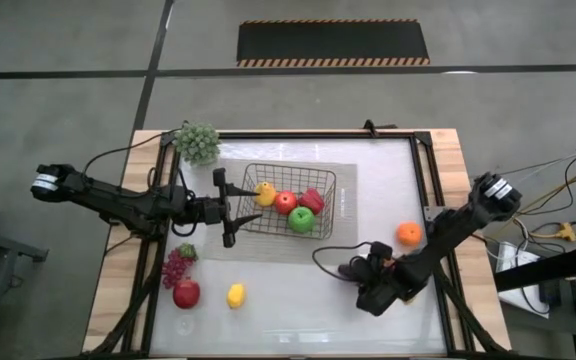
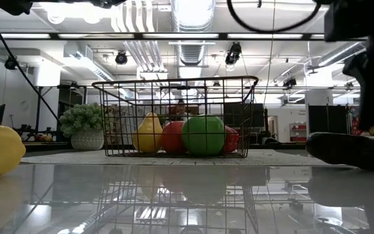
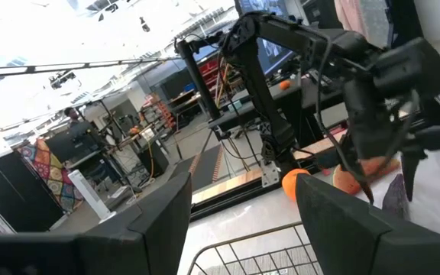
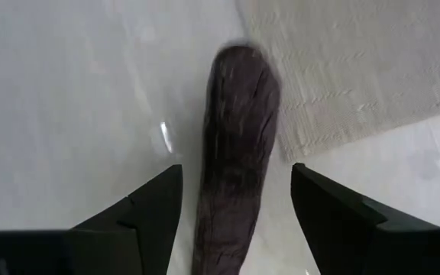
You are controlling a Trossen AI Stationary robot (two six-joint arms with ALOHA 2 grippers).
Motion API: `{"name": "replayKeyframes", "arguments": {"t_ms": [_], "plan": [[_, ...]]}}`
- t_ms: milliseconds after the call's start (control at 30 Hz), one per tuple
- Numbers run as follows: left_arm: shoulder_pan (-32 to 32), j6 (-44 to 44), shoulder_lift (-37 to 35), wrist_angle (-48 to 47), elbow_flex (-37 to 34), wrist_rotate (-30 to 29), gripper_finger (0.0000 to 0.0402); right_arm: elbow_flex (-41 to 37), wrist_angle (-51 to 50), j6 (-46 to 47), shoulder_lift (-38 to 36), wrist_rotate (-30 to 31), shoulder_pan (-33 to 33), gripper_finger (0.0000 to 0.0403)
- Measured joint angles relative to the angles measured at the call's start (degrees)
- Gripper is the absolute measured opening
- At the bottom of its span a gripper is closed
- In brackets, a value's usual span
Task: Build produce basket
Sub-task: Put the eggplant into the wire basket
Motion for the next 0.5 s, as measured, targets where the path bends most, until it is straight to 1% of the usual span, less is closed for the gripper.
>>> {"name": "replayKeyframes", "arguments": {"t_ms": [133, 233, 300, 500], "plan": [[0.0, -0.1, 0.0, 0.0, 0.0, 0.0, 0.0217, 0.0, 0.4, 0.0, 3.5, -1.8, 0.2, 0.0222], [0.0, -1.5, 0.0, 0.0, 0.0, 0.0, 0.0217, 0.0, 1.1, -0.1, 4.9, -2.2, 0.3, 0.0202], [0.0, -1.6, 0.0, 0.0, 0.0, 0.0, 0.0217, 0.0, 1.5, -0.1, 4.9, -2.2, 0.4, 0.0177], [-0.2, -2.0, 0.0, 0.0, 0.0, 0.0, 0.0217, 0.0, 1.5, -1.1, 3.1, -1.7, 0.4, 0.0082]]}}
